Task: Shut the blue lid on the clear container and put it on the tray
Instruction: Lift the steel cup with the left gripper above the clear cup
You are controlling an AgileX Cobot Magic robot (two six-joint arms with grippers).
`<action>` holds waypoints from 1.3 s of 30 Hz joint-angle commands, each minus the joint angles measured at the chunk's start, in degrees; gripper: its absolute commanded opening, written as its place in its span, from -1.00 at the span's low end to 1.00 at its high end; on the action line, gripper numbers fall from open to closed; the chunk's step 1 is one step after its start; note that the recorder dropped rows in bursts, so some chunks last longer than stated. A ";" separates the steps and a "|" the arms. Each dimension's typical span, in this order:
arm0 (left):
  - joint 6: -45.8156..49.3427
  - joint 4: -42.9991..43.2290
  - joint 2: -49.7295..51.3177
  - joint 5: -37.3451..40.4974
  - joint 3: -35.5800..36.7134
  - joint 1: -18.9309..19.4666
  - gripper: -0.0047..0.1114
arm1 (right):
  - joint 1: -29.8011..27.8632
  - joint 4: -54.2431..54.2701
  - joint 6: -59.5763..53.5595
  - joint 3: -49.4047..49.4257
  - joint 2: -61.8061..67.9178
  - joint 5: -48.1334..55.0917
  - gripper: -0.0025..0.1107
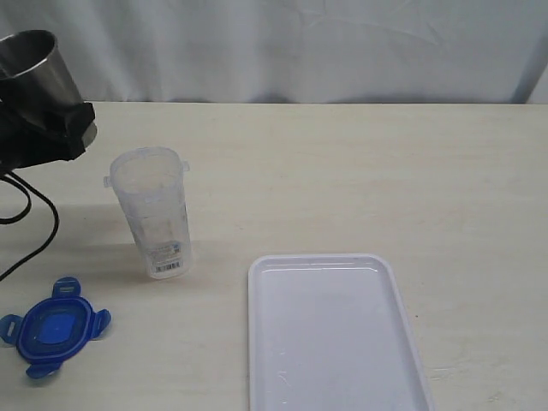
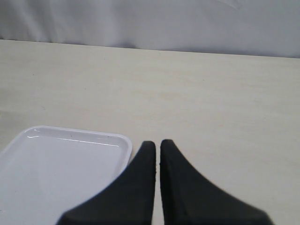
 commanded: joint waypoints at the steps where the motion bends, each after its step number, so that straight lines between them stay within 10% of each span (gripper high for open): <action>1: -2.22 1.09 -1.00 2.35 -1.18 -0.07 -0.92 | -0.16 -0.32 -0.01 0.04 -0.20 -0.40 -0.88; 16: -7.59 8.57 -5.72 16.72 -8.51 -1.57 -0.92 | -0.16 -0.32 -0.01 0.04 -0.20 -0.40 -0.88; 39: 3.19 18.21 -8.29 17.96 -9.35 -8.02 -0.92 | -0.16 -0.32 -0.01 0.04 -0.20 -0.40 -0.88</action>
